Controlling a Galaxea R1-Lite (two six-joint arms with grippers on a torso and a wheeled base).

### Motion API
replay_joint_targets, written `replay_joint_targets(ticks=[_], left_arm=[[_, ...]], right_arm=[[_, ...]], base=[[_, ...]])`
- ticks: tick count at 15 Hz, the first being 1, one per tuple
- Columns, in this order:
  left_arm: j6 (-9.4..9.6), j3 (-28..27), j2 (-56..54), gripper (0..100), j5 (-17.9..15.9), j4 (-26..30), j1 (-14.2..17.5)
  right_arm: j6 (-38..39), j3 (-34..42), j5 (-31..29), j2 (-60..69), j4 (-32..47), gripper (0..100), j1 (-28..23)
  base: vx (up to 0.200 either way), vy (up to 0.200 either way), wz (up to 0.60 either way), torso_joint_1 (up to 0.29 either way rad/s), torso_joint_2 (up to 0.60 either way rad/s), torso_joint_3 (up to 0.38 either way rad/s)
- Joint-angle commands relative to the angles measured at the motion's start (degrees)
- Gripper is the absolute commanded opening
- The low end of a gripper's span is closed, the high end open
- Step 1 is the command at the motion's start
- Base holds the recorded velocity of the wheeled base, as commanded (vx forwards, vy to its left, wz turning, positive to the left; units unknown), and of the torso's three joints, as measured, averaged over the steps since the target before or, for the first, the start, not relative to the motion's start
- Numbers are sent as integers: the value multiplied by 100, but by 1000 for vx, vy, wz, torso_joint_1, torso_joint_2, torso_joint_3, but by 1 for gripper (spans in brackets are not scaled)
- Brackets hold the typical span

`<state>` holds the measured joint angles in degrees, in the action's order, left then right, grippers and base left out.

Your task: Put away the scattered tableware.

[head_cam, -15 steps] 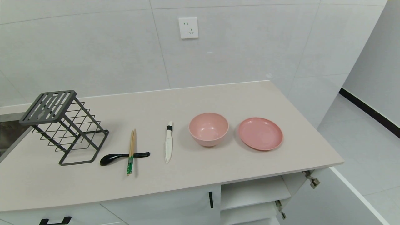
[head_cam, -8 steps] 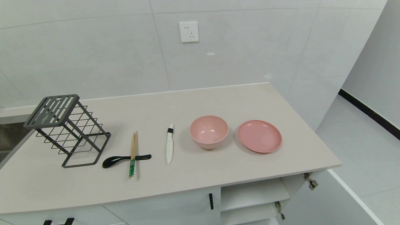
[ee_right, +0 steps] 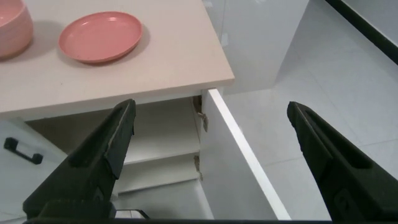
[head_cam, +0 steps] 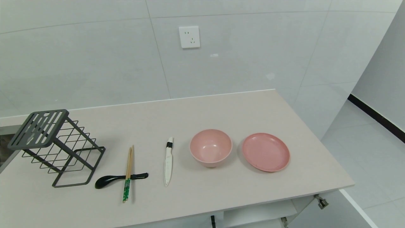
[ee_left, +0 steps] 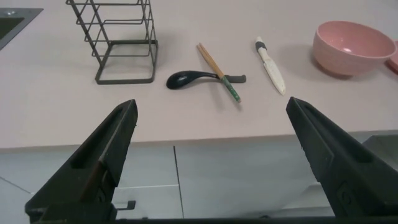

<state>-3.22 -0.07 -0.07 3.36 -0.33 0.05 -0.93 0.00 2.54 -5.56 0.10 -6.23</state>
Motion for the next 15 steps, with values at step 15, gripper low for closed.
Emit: replay_joint_targets(ticks=[15], left_arm=[[32,-1,7,100,6,-2,4]], right_arm=[[-74,0,28,-15,-10,100,-1]], base=[[67,0,0,-2,0,1]])
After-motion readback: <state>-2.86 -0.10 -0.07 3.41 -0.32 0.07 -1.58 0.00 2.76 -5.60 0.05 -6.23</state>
